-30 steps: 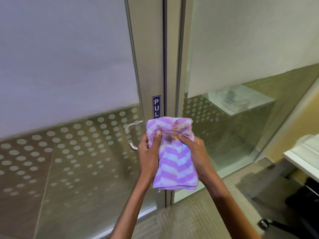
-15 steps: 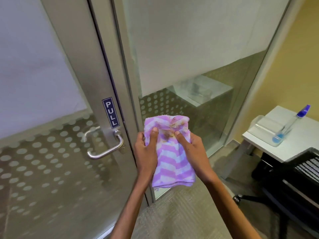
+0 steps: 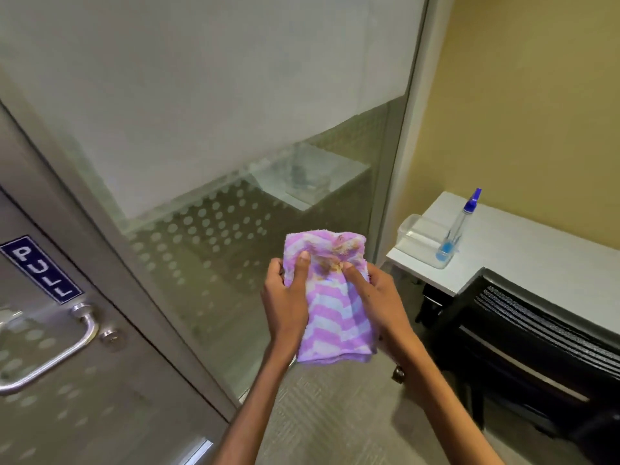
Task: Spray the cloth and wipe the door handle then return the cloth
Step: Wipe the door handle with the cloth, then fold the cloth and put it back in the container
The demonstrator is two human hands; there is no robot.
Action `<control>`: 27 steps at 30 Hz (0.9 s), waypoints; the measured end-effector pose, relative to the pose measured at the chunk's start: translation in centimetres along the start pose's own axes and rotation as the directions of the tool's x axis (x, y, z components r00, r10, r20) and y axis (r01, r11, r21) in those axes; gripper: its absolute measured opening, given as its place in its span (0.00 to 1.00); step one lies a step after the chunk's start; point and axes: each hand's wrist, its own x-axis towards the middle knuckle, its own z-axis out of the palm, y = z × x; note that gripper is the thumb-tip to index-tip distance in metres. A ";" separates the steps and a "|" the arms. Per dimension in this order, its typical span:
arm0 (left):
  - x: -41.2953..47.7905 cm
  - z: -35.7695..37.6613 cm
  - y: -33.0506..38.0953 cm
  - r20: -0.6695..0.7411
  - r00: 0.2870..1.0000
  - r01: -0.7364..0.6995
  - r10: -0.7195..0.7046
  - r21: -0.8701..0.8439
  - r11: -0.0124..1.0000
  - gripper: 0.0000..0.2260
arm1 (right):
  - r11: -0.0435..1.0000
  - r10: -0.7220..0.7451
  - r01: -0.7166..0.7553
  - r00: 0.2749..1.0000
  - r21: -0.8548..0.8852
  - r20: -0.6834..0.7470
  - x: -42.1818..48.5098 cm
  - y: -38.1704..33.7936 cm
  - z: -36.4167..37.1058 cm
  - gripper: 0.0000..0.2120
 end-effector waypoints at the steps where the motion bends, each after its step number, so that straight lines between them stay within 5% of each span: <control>1: 0.0 1.3 -0.1 0.020 1.000 0.006 -0.007 0.007 1.000 0.22 | 1.000 0.019 -0.018 1.000 0.012 -0.016 0.3 0.2 -1.1 0.16; 9: 2.2 10.7 -1.6 0.243 0.967 0.062 -0.077 0.068 0.996 0.19 | 0.993 0.109 -0.100 0.977 0.057 -0.185 4.7 1.8 -7.6 0.18; 17: 8.7 18.4 -4.2 0.481 0.848 0.197 -0.222 0.104 0.975 0.11 | 0.982 0.175 -0.143 0.939 0.125 -0.296 12.4 3.2 -11.0 0.17; 27: 19.5 28.1 -8.2 0.639 0.738 0.118 -0.216 0.193 0.974 0.07 | 0.974 0.228 -0.198 0.836 0.113 -0.499 24.9 4.4 -12.3 0.23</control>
